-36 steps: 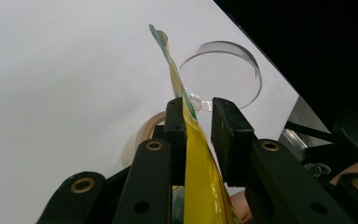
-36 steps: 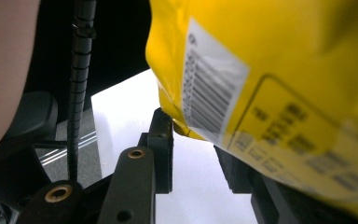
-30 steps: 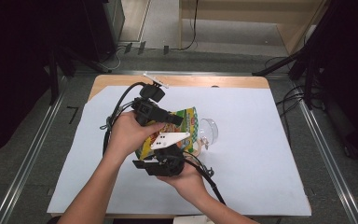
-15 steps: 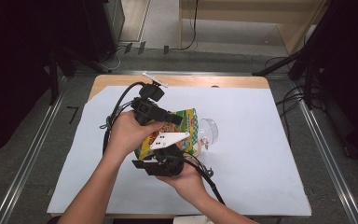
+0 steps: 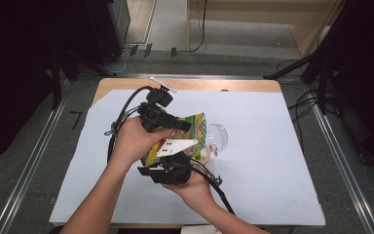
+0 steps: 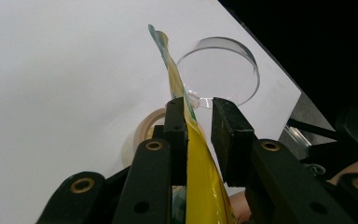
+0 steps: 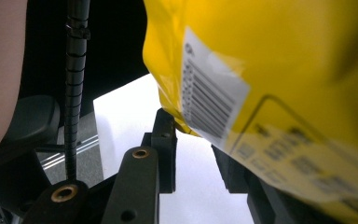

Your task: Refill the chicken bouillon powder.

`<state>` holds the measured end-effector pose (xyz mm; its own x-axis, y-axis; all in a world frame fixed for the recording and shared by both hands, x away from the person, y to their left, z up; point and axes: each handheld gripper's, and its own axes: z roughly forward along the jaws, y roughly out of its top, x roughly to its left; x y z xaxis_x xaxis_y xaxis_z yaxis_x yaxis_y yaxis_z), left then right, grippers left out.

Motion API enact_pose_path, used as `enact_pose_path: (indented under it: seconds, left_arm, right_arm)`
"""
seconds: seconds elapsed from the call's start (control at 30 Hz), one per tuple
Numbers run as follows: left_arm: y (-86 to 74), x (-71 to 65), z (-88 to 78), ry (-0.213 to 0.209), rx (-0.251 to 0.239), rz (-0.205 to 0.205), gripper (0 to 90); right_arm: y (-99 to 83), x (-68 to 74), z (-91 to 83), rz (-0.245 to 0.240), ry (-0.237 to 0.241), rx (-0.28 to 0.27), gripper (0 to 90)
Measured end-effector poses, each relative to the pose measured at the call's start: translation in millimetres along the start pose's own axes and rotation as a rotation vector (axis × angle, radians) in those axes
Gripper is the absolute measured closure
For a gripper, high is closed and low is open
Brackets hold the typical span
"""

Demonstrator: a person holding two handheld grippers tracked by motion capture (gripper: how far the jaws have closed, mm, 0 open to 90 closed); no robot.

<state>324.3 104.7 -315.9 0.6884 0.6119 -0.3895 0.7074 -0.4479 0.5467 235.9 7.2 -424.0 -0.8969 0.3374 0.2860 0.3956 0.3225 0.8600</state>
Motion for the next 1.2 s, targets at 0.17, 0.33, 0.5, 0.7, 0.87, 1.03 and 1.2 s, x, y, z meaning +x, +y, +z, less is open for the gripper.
enact_pose_path:
  seconds: [0.17,0.33,0.5,0.7,0.87,1.03,1.2]
  left_arm:
    - [-0.1,-0.4,1.6,-0.004,0.003,-0.002,76.6]
    - [-0.1,-0.3,1.5,-0.005,0.002,-0.003,76.6]
    - [-0.2,0.0,1.5,-0.005,0.001,-0.004,76.6]
    - [-0.3,0.1,1.4,-0.004,0.001,-0.003,76.6]
    - [-0.5,0.6,1.4,-0.005,0.001,-0.004,76.5]
    - [-0.5,0.4,1.4,-0.006,0.001,-0.004,76.5]
    - [-0.6,1.1,1.5,-0.007,0.002,-0.004,76.5]
  right_arm:
    - [-1.6,0.1,-0.4,-0.001,-0.003,0.001,72.3]
    - [-1.5,0.2,-0.6,0.0,-0.003,-0.001,72.3]
    - [-1.5,0.0,-0.5,-0.006,-0.004,0.001,72.4]
    - [-1.3,0.1,-0.6,-0.004,-0.004,0.001,72.4]
    - [-1.5,0.0,-0.3,-0.009,-0.005,0.002,72.5]
    - [-1.5,0.1,-0.3,-0.007,-0.005,0.002,72.4]
    - [-1.7,0.0,-0.1,-0.01,-0.006,0.002,72.5]
